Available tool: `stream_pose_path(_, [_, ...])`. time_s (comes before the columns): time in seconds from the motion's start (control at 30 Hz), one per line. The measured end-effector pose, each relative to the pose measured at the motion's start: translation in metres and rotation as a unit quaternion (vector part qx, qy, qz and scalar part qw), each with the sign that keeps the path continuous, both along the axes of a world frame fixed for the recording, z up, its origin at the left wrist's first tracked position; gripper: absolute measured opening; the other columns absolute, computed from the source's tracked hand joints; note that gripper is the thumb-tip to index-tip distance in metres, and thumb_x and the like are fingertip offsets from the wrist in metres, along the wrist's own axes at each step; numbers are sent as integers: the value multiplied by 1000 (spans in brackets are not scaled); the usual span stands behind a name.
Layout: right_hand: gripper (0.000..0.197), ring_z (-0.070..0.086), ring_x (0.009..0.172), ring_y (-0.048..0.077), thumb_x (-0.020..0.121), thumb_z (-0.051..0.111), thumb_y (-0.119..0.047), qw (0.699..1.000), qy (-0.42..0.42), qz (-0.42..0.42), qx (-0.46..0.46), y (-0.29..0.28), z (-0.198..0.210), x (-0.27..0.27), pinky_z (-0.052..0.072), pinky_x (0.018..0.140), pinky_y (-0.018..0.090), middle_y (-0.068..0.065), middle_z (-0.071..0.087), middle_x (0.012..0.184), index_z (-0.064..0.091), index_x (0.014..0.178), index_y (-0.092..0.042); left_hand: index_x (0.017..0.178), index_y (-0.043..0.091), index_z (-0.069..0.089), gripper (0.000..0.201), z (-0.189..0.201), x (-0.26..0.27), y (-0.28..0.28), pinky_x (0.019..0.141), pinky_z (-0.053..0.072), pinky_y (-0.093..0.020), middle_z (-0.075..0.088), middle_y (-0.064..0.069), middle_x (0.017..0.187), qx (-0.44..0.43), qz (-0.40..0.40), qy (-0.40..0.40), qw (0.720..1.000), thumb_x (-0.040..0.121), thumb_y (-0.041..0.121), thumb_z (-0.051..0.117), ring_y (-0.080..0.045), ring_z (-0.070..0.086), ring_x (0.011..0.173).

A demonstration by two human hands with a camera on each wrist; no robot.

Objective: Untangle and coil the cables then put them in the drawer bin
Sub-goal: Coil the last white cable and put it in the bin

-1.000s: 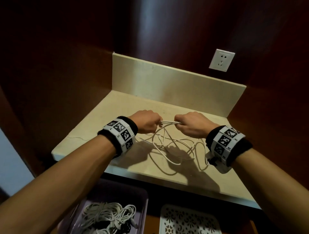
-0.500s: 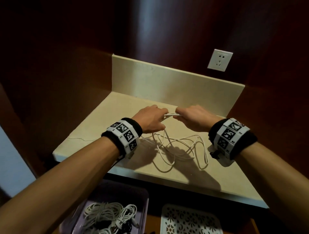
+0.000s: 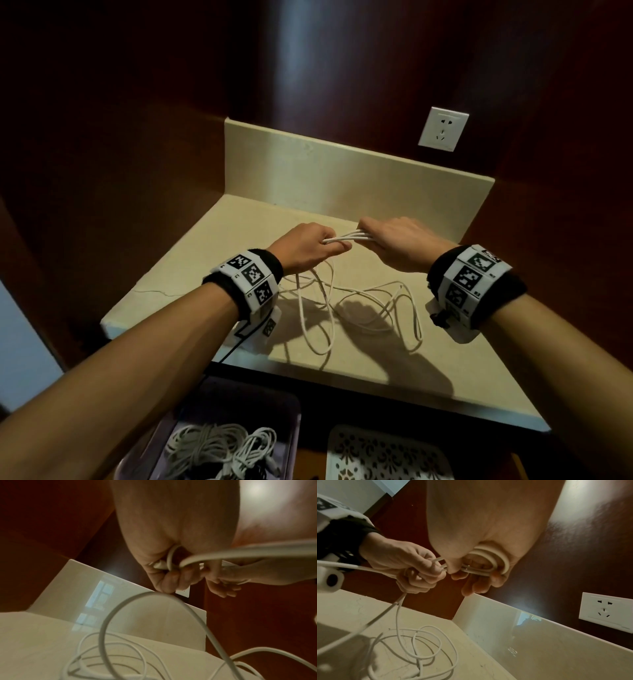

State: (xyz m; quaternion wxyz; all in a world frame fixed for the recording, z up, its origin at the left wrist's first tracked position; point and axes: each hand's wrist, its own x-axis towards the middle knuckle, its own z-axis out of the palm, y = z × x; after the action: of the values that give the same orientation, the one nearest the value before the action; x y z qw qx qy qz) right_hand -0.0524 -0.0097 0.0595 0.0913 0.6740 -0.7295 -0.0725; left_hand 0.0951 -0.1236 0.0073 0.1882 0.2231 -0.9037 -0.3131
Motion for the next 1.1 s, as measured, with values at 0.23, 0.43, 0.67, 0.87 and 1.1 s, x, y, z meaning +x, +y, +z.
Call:
stream_pose_path(0.23, [53,41,128,21,95,54,-42,994,-87,-11,-65,0,-12,-1,34,106,38,5,43,142,37,140,-21,75,12,50,41,1,1,-6,56,30,-34,49,-1,64,-84,47,-44,994,103,40,37,-20,43,60])
stream_pose_path(0.43, [44,43,118,22,88,52,-55,975,-97,73,-188,8,-30,21,33,101,39,5,52,121,61,111,-19,80,10,48,41,-5,4,-22,63,34,-35,55,-11,79,-109,147,-57,982,104,39,31,-31,50,72])
stream_pose_path(0.67, [43,49,106,11,78,58,-70,958,-255,124,53,0,-67,47,36,99,39,-10,62,104,71,93,-32,82,8,47,40,-1,11,-26,66,34,-34,53,-12,83,-109,175,-62,977,104,36,30,-32,49,76])
stream_pose_path(0.87, [3,62,95,9,84,72,-34,907,-388,102,131,2,-79,52,46,97,39,-9,70,94,71,84,-31,82,9,45,38,1,22,-31,66,33,-35,52,-12,84,-96,184,-65,976,104,36,31,-33,48,77])
stream_pose_path(1.1, [22,54,85,18,97,55,-35,969,-205,115,79,0,-67,44,42,79,34,-1,61,84,64,93,-16,79,10,51,37,2,33,-36,61,37,-34,62,-11,84,-47,194,-43,979,96,42,43,-30,54,76])
